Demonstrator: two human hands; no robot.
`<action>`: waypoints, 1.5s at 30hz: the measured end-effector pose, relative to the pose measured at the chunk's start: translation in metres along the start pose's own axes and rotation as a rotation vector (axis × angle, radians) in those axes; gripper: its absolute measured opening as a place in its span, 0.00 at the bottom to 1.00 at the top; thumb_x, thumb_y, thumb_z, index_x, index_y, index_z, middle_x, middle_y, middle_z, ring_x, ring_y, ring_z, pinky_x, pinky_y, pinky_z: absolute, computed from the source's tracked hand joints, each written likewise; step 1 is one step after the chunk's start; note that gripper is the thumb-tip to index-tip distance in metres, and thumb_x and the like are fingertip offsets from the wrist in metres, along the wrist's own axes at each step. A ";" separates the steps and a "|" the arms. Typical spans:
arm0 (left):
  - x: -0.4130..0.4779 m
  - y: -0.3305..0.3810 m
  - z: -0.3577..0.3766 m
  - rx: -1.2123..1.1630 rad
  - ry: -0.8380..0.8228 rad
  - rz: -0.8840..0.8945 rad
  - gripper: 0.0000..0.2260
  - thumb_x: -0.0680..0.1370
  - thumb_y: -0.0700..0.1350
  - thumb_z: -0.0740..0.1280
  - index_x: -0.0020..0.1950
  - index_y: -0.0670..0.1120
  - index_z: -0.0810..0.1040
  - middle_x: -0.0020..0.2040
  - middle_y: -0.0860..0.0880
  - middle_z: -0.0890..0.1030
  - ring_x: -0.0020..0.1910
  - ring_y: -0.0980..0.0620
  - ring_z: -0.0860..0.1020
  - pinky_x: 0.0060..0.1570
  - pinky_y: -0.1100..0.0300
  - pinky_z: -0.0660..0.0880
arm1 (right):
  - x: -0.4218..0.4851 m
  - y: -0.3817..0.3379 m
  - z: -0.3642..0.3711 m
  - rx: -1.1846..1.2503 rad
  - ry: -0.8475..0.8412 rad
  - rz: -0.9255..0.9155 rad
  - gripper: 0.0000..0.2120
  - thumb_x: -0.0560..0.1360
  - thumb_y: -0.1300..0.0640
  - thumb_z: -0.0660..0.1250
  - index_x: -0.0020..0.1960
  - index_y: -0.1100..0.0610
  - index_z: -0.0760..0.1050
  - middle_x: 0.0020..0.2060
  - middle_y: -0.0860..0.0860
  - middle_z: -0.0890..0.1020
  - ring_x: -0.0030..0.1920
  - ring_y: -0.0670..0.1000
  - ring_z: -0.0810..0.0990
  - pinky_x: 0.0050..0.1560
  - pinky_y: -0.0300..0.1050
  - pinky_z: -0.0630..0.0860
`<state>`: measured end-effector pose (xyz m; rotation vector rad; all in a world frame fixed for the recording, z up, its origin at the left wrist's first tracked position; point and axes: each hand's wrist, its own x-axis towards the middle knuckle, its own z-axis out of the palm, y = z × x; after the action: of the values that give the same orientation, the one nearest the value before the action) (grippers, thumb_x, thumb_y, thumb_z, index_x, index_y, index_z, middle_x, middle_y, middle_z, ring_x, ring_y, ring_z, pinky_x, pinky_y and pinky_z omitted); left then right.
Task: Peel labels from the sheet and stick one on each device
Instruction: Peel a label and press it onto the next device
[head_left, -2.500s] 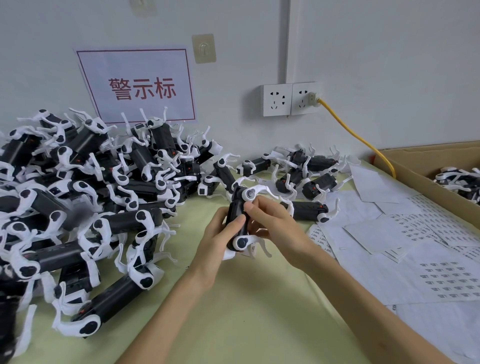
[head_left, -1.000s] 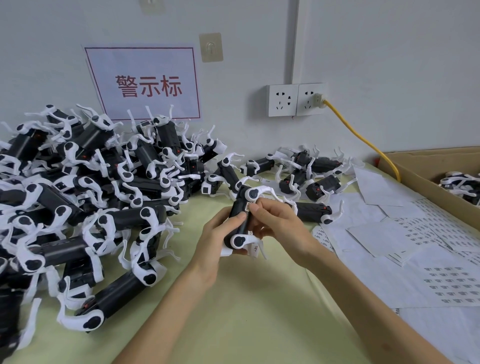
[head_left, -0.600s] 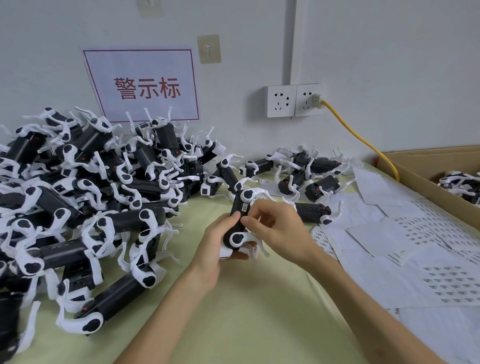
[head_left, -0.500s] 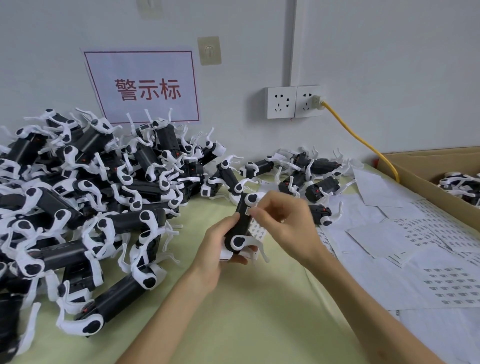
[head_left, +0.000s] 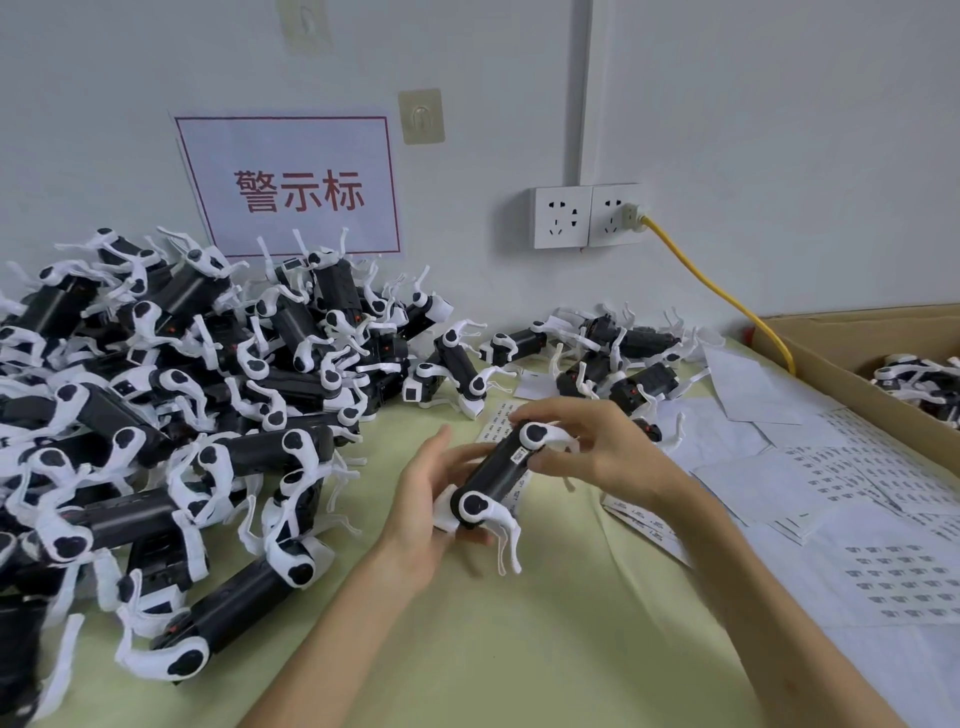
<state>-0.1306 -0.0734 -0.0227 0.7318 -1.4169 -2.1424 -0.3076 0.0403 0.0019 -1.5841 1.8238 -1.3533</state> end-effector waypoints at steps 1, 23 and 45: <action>0.000 0.002 -0.001 -0.074 0.003 0.011 0.26 0.82 0.59 0.57 0.55 0.40 0.85 0.51 0.38 0.84 0.37 0.40 0.81 0.29 0.56 0.77 | 0.000 0.002 -0.004 0.014 0.013 0.025 0.15 0.73 0.64 0.77 0.56 0.52 0.83 0.52 0.46 0.85 0.53 0.52 0.84 0.56 0.54 0.79; 0.019 -0.018 -0.004 0.470 0.318 0.348 0.06 0.85 0.48 0.60 0.51 0.52 0.75 0.59 0.50 0.75 0.46 0.53 0.83 0.47 0.53 0.78 | -0.027 0.059 -0.082 1.711 0.920 -0.037 0.24 0.83 0.48 0.61 0.71 0.63 0.70 0.64 0.67 0.79 0.62 0.65 0.81 0.58 0.58 0.79; 0.022 -0.029 -0.011 0.792 0.192 0.427 0.07 0.82 0.44 0.65 0.57 0.54 0.74 0.59 0.58 0.70 0.47 0.72 0.75 0.42 0.77 0.69 | 0.099 0.007 0.033 -0.753 0.091 0.021 0.46 0.71 0.40 0.76 0.80 0.50 0.55 0.75 0.52 0.68 0.72 0.56 0.69 0.72 0.59 0.63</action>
<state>-0.1425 -0.0844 -0.0573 0.7744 -2.0903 -1.1298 -0.3154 -0.0641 0.0101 -1.8349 2.5851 -0.7548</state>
